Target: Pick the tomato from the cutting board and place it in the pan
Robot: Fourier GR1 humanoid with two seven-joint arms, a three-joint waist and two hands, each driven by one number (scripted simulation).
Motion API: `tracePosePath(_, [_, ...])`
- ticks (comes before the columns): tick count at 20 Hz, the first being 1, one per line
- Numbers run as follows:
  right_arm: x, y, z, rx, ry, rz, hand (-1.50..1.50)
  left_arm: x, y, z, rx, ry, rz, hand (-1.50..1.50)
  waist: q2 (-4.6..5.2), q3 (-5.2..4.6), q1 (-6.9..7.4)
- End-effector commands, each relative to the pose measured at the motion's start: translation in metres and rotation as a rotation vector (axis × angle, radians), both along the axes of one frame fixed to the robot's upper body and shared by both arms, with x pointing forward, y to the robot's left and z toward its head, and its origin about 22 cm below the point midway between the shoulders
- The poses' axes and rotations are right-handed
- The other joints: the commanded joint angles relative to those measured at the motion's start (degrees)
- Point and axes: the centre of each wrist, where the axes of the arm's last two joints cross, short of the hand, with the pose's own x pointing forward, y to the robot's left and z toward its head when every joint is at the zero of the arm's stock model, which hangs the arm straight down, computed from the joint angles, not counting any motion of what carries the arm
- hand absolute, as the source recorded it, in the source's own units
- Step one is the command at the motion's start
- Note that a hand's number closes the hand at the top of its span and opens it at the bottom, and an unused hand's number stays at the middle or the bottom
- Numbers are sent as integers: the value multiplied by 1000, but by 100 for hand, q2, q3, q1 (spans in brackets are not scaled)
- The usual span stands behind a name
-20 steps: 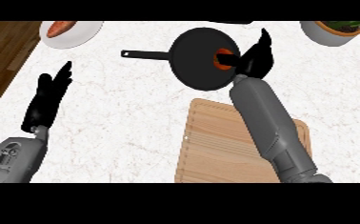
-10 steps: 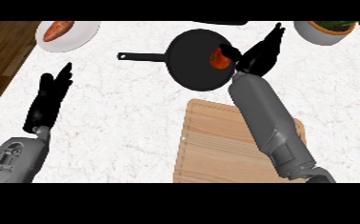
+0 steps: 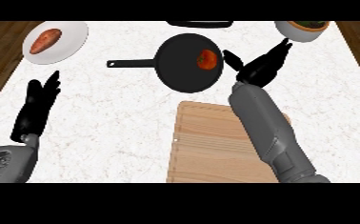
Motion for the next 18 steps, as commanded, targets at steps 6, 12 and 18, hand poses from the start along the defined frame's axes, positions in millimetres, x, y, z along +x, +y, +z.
tracePosePath(6, [-60,11,-36,65,-102,37,-150,-7,10,-11,-4,27,77,0,-145,-18,-471])
tracePosePath(12, [-120,12,-56,98,-83,94,-150,-26,28,-12,-6,30,101,0,-156,-25,-536])
tracePosePath(18, [-192,0,-53,76,-86,105,-150,-33,25,-5,-4,23,94,0,-133,-23,-573])
